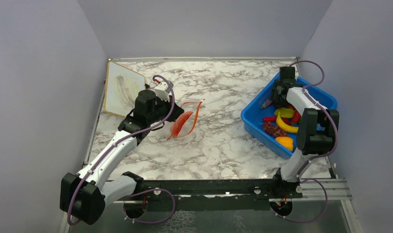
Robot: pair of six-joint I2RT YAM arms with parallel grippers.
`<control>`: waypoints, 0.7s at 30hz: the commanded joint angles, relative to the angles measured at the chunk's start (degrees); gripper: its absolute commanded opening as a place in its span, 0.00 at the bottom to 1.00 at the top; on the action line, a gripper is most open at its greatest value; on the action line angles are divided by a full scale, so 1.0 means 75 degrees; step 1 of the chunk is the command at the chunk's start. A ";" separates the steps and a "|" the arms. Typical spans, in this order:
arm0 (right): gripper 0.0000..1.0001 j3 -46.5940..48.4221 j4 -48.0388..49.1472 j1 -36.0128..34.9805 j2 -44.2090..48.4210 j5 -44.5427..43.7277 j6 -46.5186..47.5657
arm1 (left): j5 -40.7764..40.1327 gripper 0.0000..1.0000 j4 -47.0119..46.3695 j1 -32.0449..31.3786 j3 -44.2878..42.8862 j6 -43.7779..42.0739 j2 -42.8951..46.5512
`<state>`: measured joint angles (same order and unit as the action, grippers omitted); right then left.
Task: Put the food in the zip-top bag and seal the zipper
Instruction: Pick up the fake fruit from the bin.
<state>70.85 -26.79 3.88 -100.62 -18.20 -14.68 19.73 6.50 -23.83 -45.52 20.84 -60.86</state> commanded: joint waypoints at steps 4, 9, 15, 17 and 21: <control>0.64 0.0219 0.0344 0.0092 -0.0491 0.0036 0.0081 | 0.0160 0.00 -0.0196 0.0017 0.0098 -0.0104 0.0106; 0.64 0.0215 0.0346 0.0098 -0.0683 -0.0198 0.0089 | 0.0152 0.00 -0.0191 0.0023 0.0110 -0.0130 0.0125; 0.59 0.0116 0.0409 0.0104 -0.0768 -0.0085 0.0061 | 0.0122 0.00 -0.0180 0.0024 0.0117 -0.0130 0.0165; 0.54 0.0033 0.0460 0.0104 -0.0692 -0.0076 0.0047 | 0.0106 0.00 -0.0177 0.0023 0.0124 -0.0142 0.0184; 0.46 0.0039 0.0380 0.0095 -0.0544 0.0013 -0.0016 | 0.0097 0.00 -0.0183 0.0025 0.0138 -0.0142 0.0220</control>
<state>70.98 -25.43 4.25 -106.10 -18.28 -14.68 19.73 6.50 -23.83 -45.50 20.58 -60.84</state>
